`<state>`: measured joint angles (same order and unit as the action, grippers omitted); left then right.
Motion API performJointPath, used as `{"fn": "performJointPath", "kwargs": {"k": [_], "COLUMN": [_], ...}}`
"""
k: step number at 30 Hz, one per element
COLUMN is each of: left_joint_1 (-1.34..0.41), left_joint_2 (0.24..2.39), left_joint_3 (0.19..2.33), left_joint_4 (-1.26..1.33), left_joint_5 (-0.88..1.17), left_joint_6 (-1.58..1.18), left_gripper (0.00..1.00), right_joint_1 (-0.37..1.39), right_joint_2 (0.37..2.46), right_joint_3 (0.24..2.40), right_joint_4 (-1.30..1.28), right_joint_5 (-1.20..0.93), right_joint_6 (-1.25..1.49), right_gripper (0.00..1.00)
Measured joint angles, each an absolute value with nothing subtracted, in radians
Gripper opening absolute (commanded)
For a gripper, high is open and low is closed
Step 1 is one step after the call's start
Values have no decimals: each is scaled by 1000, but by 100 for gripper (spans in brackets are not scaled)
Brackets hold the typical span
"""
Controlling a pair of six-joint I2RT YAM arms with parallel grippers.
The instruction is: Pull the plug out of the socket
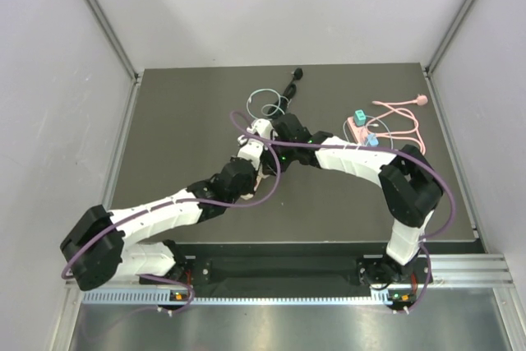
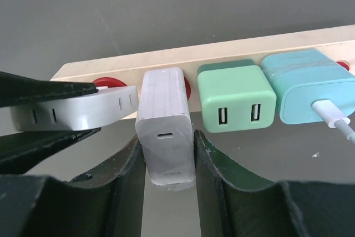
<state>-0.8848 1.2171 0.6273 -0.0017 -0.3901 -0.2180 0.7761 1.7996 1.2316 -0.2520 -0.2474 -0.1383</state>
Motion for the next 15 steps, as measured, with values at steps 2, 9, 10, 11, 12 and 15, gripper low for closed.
{"fn": "performJointPath", "kwargs": {"k": [2,9,10,11,12,15], "left_joint_1": [-887,-912,-915,-917,-919,-925], "left_joint_2": [1205,1135,1125,1117,1114,1108], "left_joint_3": [612,558,551,545,543,534], "left_joint_4": [10,57,61,62,65,80], "left_joint_5": [-398,-416,-417,-417,-416,-410], "left_joint_6": [-264,-406,-424,-443,-455,-495], "left_gripper": [0,0,0,0,0,0], "right_joint_1": [776,761,753,744,734,706], "right_joint_2": [1795,1748,1744,1741,1737,1729], "right_joint_3": [1232,1204,1197,1191,1184,1169], "right_joint_4": [-260,-293,-295,-297,-300,-307], "right_joint_5": [-254,-287,-297,-308,-323,-366], "right_joint_6": [-150,-174,-174,-175,-177,-194], "right_gripper": [19,52,54,57,61,64]}}
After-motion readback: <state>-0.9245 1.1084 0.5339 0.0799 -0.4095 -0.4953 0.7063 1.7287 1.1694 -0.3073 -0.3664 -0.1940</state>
